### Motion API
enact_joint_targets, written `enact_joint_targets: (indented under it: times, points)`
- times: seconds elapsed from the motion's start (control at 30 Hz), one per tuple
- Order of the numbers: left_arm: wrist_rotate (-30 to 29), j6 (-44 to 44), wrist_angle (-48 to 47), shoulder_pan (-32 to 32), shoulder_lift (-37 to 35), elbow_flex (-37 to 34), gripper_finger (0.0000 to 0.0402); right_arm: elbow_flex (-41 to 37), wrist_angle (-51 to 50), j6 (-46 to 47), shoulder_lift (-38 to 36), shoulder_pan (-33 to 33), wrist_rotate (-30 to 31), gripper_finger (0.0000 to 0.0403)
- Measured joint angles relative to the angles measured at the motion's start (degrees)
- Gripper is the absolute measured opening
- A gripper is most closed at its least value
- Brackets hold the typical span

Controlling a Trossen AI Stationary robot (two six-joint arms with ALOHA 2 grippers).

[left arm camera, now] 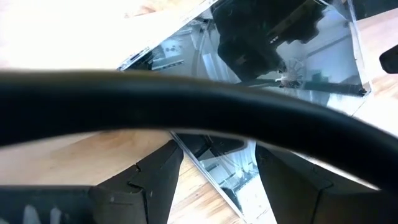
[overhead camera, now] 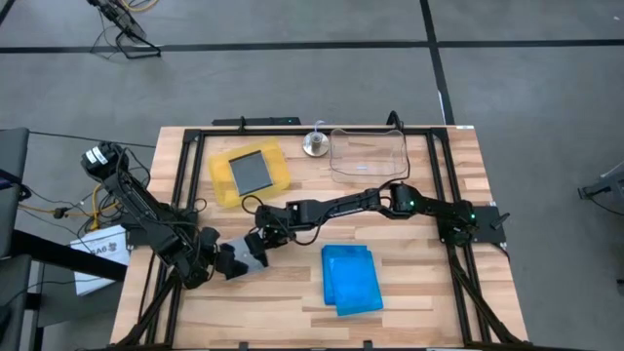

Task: Pick & place jewel cases by type
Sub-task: Put the black CD case into the yellow bin

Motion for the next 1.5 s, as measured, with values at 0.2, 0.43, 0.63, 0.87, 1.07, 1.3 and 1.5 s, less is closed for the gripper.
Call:
enact_joint_targets:
  times: [0.2,0.43,0.63,0.87,1.07,1.3,1.5]
  points:
    - [0.91,1.51,-0.48,-0.04,-0.04,0.02,0.0209,0.05,-1.19,-1.35,-0.02,0.04,0.64,0.0295]
    - [2.1,1.63,-1.03,-0.07,-0.04,0.02,0.0166,0.07,-1.72,-1.36,-0.07,0.02,0.77,0.0295]
    - [0.99,1.61,-2.19,-0.15,-3.7,-0.46,0.0119,0.05,-1.96,-1.87,-0.11,0.0,0.81,0.0295]
    - [2.83,1.21,-9.1,-0.15,-10.25,-0.52,0.0087,0.0,-2.2,-3.14,-0.13,-0.02,0.98,0.0295]
    - [2.03,-0.33,-10.6,-0.15,-14.6,-0.42,0.0062,-0.02,-2.22,-3.92,-0.17,-0.09,1.56,0.0295]
    - [9.15,-0.63,-14.57,-0.17,-15.16,-0.33,0.0007,-0.06,-2.37,-4.86,-0.2,-0.35,1.73,0.0295]
    - [9.63,-3.63,-15.48,-0.18,-15.14,-1.13,0.0001,-0.06,-2.53,-4.84,-0.2,-0.67,1.74,0.0295]
